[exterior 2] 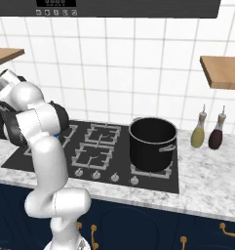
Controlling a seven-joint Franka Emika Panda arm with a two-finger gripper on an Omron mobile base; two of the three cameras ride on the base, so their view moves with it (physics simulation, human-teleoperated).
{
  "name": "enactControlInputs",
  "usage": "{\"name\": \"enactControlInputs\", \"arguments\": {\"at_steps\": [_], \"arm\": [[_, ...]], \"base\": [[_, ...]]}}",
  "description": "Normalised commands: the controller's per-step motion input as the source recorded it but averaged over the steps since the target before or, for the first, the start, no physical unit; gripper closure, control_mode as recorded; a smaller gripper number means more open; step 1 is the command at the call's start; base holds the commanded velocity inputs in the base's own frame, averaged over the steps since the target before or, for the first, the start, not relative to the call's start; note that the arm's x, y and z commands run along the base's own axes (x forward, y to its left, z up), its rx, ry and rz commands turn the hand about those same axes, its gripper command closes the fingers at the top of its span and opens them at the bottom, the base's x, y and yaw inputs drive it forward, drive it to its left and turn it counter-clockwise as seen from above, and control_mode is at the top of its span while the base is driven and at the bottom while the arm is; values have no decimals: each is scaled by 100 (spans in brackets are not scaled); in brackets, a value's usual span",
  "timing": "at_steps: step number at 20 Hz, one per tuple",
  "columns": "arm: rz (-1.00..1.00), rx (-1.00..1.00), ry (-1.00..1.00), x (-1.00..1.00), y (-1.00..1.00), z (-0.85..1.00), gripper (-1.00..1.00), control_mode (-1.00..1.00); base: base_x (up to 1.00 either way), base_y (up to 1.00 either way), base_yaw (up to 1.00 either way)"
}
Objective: Pick the kettle from the counter and place it on a stove burner. Then turn the burner on.
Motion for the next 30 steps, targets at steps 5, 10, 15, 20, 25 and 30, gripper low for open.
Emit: {"name": "enactControlInputs", "arguments": {"at_steps": [5, 10, 15, 20, 25, 30], "arm": [[5, 11, -9, -100, -79, 38, -100, -100], [13, 1, 14, -100, -100, -30, -100, -100], [34, -4, 47, -85, -38, -71, -100, -100], [33, -16, 45, -3, 12, -92, -100, -100], [1, 1, -1, 30, 8, -70, -100, -100], [3, 10, 7, 2, 17, -58, -100, -100]], "base": [[0, 0, 0], [0, 0, 0], [0, 0, 0], [0, 0, 0], [0, 0, 0], [0, 0, 0]]}}
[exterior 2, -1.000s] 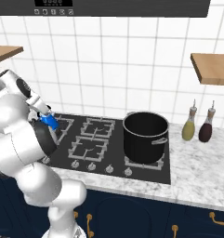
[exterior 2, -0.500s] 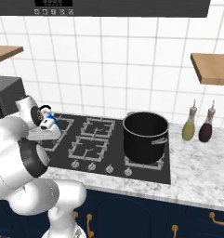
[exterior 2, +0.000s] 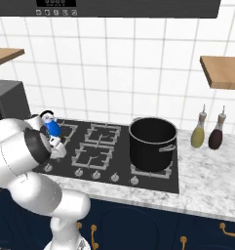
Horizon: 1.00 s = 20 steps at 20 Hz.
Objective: Pick the kettle from the counter and place it on a stove burner. Then turn the burner on.
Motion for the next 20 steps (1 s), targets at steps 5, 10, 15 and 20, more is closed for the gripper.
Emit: {"name": "enactControlInputs", "arguments": {"at_steps": [5, 10, 15, 20], "arm": [[2, 7, 2, -26, 17, -18, -100, -100], [1, 1, 1, 0, 3, -23, -100, -100], [0, 0, 0, 13, 6, -18, -100, -100], [0, 0, -1, -19, 1, -1, -100, -100]], "base": [[0, 0, 0], [0, 0, 0], [0, 0, 0], [0, 0, 0]]}}
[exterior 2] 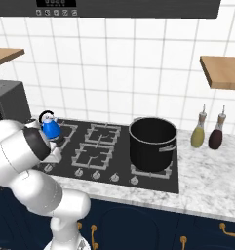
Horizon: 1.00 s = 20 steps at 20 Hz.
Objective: Pick the kettle from the counter and place it on a stove burner. Then turn the burner on.
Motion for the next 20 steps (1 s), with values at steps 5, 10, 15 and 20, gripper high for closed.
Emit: {"name": "enactControlInputs", "arguments": {"at_steps": [5, 10, 15, 20], "arm": [[0, 2, -4, -11, -25, 0, -100, -100], [0, 0, 0, 4, 0, -2, -100, -100], [0, 0, 0, 0, 0, -3, 100, -100], [0, 0, 0, 0, 0, 0, 100, -100]], "base": [[0, 0, 0], [0, 0, 0], [0, 0, 0], [0, 0, 0]]}}
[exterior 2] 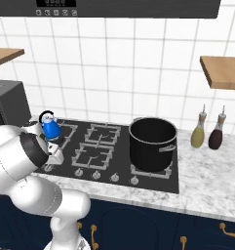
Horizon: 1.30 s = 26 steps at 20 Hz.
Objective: Pick the kettle from the counter and place it on a stove burner. Then turn the burner on.
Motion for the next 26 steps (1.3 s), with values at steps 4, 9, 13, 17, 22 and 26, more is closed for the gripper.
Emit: {"name": "enactControlInputs", "arguments": {"at_steps": [4, 9, 13, 17, 22, 26], "arm": [[5, 0, -2, -4, 0, 0, 100, -100], [34, -3, -7, -9, 2, 6, 100, -100], [48, -9, -5, -3, 15, 6, 100, -100], [53, -11, -2, 0, 21, 3, 100, -100], [54, -12, -6, 0, 20, 0, 100, -100], [14, -4, -3, -3, 3, 0, -100, -100]], "base": [[0, 0, 0], [0, 0, 0], [0, 0, 0], [0, 0, 0], [0, 0, 0], [0, 0, 0]]}}
